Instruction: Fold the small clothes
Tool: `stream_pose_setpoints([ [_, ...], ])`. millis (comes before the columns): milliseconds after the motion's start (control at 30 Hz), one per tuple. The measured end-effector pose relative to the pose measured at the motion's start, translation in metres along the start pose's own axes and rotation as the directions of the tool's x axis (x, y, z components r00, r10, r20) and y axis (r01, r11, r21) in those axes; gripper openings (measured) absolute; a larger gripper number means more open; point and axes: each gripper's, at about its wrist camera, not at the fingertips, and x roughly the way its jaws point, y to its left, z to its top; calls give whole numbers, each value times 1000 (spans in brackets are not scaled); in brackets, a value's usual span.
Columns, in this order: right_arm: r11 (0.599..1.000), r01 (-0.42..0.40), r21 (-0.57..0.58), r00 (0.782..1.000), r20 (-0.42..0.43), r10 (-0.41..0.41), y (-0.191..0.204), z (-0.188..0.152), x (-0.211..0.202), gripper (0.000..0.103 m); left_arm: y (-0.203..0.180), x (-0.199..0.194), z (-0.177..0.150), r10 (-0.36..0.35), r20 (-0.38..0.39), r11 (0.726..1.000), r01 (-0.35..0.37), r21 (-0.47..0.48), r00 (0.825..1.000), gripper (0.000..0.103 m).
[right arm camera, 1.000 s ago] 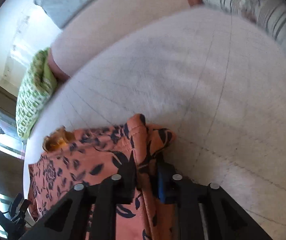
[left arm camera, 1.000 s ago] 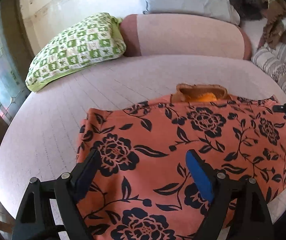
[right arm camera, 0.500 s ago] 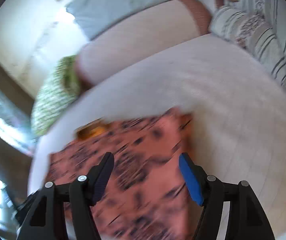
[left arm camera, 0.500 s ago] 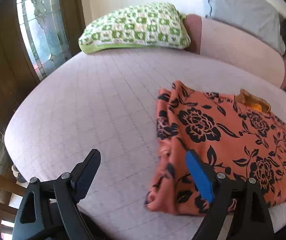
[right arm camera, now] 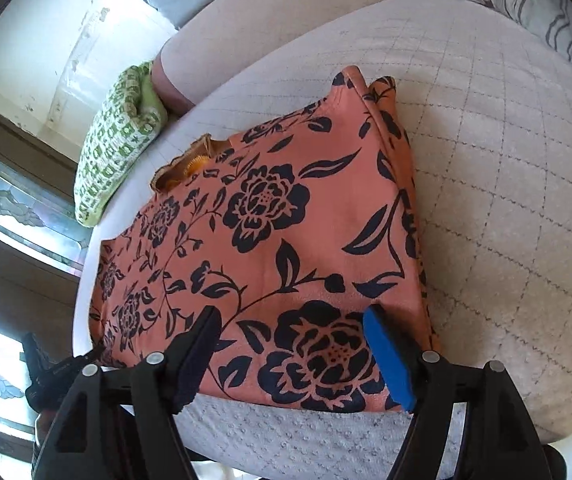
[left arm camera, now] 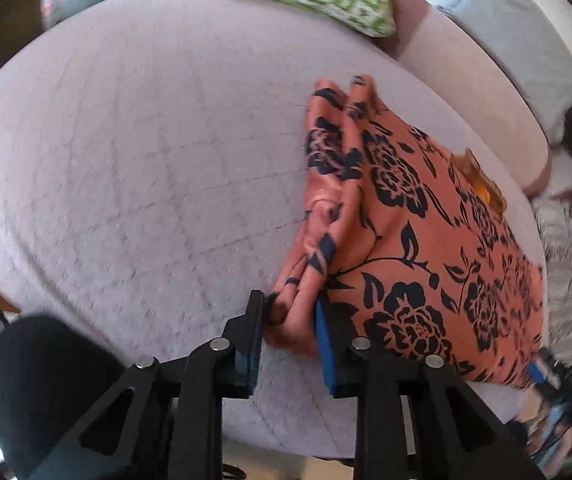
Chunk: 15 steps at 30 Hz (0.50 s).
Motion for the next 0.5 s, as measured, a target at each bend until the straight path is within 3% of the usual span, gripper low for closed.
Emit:
stream_pose_setpoints([
  [67, 1000, -18, 11, 1000, 4, 18, -2, -1, 2, 77, -16, -16, -1, 54, 72, 992, -62, 107, 996, 33],
  [133, 1000, -26, 12, 1000, 6, 26, -8, -7, -8, 77, -30, -35, 5, 59, 173, 979, -91, 183, 983, 35],
  [167, 1000, -26, 10, 1000, 6, 26, -9, -7, -12, 77, -35, -41, 13, 47, 199, 977, -86, 193, 979, 44],
  [233, 1000, -17, 1, 1000, 0, 17, -7, -6, -11, 77, -39, -37, 31, -9, 166, 984, -21, 178, 986, 55],
  [300, 1000, -10, -4, 1000, -4, 10, -5, -5, -10, 77, -38, -17, 47, -61, 108, 987, 44, 154, 992, 54],
  [333, 1000, -9, -4, 1000, -4, 9, -6, -6, -11, 77, -38, -5, 51, -75, 80, 985, 61, 159, 994, 51],
  [367, 1000, -12, -2, 1000, -3, 12, -6, -6, -11, 77, -39, 10, 52, -63, 65, 982, 50, 184, 996, 27],
  [400, 1000, -16, -1, 1000, -2, 16, -7, -6, -12, 77, -40, 21, 52, -16, 53, 978, 5, 208, 998, 17],
  [433, 1000, -21, 0, 1000, 0, 21, -8, -7, -12, 77, -36, 34, 53, -1, 37, 980, -7, 200, 999, 18],
  [500, 1000, -25, -3, 1000, -4, 25, -8, -7, -13, 77, -21, 32, 52, -76, 37, 991, 72, 111, 996, 18],
])
